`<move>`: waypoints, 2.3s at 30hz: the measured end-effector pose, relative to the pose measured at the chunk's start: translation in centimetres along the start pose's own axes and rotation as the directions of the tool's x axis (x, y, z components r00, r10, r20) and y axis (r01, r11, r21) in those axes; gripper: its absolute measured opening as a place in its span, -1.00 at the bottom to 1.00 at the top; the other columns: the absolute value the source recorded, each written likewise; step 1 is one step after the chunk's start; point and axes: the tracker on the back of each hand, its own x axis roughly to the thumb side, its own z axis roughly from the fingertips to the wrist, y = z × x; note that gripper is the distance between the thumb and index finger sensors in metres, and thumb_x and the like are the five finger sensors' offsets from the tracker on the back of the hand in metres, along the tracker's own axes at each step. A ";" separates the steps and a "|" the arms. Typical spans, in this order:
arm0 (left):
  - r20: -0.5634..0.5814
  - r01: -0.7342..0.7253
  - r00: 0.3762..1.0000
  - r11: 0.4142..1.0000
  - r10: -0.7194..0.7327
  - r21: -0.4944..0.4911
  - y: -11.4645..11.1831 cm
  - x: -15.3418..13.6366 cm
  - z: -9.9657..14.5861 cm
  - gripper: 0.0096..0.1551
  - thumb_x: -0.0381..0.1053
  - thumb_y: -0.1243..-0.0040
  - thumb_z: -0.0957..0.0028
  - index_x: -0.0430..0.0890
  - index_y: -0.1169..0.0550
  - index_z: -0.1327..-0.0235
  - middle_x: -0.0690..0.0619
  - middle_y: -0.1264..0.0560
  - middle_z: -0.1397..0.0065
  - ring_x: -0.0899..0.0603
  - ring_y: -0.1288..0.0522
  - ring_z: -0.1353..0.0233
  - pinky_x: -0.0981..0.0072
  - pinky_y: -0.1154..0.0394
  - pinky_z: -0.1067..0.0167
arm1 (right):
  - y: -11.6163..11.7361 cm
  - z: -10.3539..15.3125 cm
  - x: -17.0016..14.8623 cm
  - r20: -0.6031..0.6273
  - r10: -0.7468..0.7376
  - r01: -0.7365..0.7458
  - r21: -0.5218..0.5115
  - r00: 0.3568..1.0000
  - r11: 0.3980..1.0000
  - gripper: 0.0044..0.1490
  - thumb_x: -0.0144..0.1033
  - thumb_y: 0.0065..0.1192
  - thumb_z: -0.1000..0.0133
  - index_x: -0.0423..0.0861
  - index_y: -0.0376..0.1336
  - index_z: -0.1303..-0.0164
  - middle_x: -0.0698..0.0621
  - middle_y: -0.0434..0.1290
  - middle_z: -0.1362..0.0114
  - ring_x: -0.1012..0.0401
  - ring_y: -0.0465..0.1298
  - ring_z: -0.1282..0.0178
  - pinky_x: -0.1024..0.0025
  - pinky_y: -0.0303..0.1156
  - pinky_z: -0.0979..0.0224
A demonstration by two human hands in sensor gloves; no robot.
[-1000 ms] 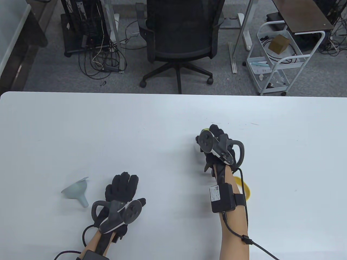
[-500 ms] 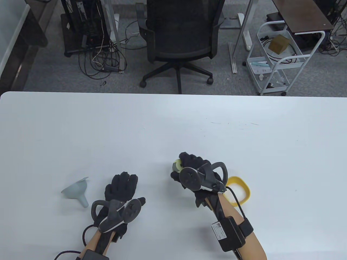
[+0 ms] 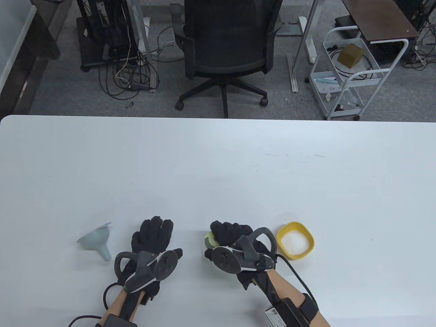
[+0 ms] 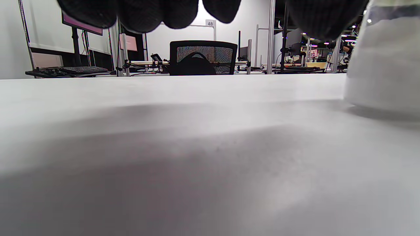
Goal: Unscrew the press dispenser and pour salt into it
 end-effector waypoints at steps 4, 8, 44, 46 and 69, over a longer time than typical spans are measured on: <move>-0.001 0.001 1.000 1.000 -0.001 0.000 0.0 0.0 0.0 0.18 0.37 -0.14 -0.06 -0.26 -0.14 -0.81 -0.52 -0.17 -0.76 -0.64 -0.26 -0.61 -0.50 -0.31 -0.37 | 0.2 0.2 0.0 0.004 -0.002 0.002 -0.003 1.000 1.000 0.08 0.15 0.20 -0.23 -0.52 0.15 -0.56 -0.32 0.46 -0.39 -0.13 0.54 -0.26 -0.20 0.45 -0.33; -0.002 0.002 1.000 1.000 -0.002 0.000 0.0 0.0 0.0 0.18 0.37 -0.14 -0.06 -0.26 -0.14 -0.80 -0.52 -0.17 -0.76 -0.64 -0.26 -0.61 -0.50 -0.31 -0.37 | 0.5 0.3 0.0 0.003 -0.007 0.007 -0.016 1.000 1.000 0.07 0.16 0.20 -0.22 -0.50 0.16 -0.56 -0.32 0.46 -0.39 -0.12 0.55 -0.26 -0.21 0.45 -0.33; 0.183 -0.387 0.885 0.894 0.429 -0.225 -1.6 5.6 -3.2 0.59 0.46 -0.30 0.25 -0.39 0.06 -0.81 -0.45 -0.15 -0.78 -0.55 -0.26 -0.66 -0.49 -0.29 -0.40 | 0.7 0.6 -0.6 -0.058 -0.090 0.086 -0.071 0.994 0.994 0.06 0.20 0.29 -0.12 -0.39 0.22 -0.53 -0.24 0.49 -0.39 -0.10 0.57 -0.27 -0.24 0.46 -0.33; 0.164 -0.401 0.885 0.891 0.436 -0.212 -2.1 5.9 -3.5 0.55 0.47 -0.31 0.30 -0.31 -0.02 -0.81 -0.38 -0.24 -0.76 -0.49 -0.34 -0.65 -0.47 -0.33 -0.39 | 0.7 0.6 -0.6 -0.062 -0.095 0.090 -0.068 0.994 0.994 0.05 0.20 0.30 -0.11 -0.38 0.22 -0.53 -0.24 0.49 -0.39 -0.10 0.57 -0.27 -0.24 0.46 -0.33; 0.089 -0.427 0.888 0.880 0.452 -0.205 -2.8 5.4 -3.9 0.22 0.48 -0.37 0.24 -0.01 -0.23 -0.66 0.03 -0.41 -0.65 -0.16 -0.41 -0.63 -0.28 -0.29 -0.49 | 1.9 0.6 -1.7 0.012 -0.290 0.290 -0.103 0.957 0.951 0.01 0.07 0.33 -0.14 -0.35 0.18 -0.61 -0.27 0.37 -0.53 -0.23 0.41 -0.44 -0.42 0.34 -0.39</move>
